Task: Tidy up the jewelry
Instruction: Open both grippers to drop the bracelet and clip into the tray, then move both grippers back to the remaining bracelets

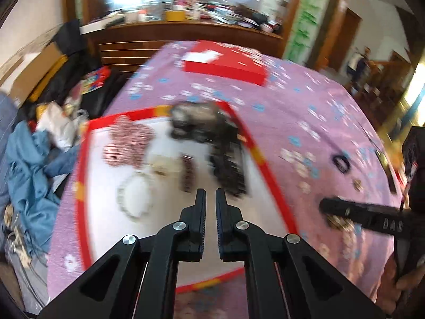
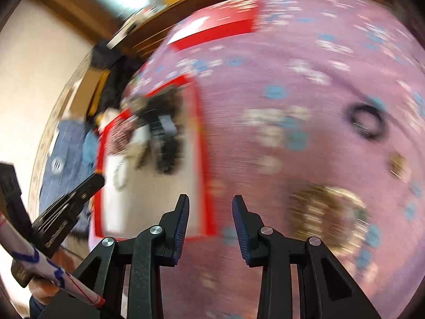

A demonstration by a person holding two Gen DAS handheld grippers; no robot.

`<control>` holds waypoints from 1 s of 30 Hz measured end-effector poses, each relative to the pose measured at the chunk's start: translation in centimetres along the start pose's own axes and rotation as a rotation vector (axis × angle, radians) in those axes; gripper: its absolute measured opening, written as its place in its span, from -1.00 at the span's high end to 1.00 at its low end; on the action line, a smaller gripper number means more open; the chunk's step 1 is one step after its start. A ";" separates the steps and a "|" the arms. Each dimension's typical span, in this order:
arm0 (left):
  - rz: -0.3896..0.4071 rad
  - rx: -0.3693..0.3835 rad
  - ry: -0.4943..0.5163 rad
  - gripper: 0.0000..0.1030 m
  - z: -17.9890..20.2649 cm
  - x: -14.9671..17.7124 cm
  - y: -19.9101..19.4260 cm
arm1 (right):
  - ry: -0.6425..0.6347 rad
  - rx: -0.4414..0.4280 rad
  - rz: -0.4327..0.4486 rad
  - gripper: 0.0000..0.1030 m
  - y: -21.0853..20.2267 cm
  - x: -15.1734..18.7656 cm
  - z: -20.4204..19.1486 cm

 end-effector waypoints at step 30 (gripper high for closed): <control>-0.303 0.256 0.205 0.56 19.4 5.2 10.0 | 0.203 0.167 0.014 0.29 -9.8 5.9 16.3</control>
Point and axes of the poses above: each gripper's, at about its wrist camera, not at the fingertips, and y roughly the way its jaws point, z to its right, x to its underside, the point moved 4 cm from there along y, roughly the way its jaws point, and after that the axes turned 11 degrees about z, right-handed, at the moved point
